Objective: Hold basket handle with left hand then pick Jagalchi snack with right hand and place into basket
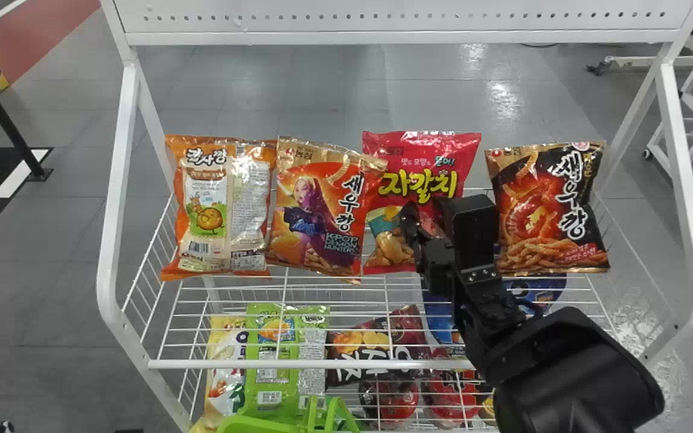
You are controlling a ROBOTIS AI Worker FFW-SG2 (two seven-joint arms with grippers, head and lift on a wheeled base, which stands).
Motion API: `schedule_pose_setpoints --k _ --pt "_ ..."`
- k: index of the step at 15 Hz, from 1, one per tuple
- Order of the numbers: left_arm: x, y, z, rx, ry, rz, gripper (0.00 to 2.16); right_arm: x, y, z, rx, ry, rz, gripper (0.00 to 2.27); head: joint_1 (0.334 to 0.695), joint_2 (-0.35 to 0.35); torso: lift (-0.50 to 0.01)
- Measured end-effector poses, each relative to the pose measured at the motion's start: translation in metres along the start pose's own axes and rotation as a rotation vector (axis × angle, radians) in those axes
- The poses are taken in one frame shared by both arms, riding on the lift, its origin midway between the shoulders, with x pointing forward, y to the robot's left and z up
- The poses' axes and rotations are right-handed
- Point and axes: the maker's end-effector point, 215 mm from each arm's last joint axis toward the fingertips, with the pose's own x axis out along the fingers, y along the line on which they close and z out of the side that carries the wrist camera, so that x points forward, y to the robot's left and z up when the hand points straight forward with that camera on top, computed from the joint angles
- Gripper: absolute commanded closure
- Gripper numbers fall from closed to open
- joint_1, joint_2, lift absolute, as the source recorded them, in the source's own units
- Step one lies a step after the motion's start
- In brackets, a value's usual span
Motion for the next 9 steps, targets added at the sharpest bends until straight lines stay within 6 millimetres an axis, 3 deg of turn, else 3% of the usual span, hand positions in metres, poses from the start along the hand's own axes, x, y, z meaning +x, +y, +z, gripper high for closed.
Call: schedule_pose_setpoints --k 4,9 --pt "0.005 0.002 0.002 -0.001 0.005 0.002 1.71 -0.013 -0.019 0.009 0.002 -0.037 -0.061 1.89 0.695 -0.019 -0.01" --pt "0.009 0.0 -0.001 0.003 0.015 -0.002 1.71 -0.029 -0.028 0.014 0.018 -0.065 -0.073 1.89 0.695 -0.045 -0.01"
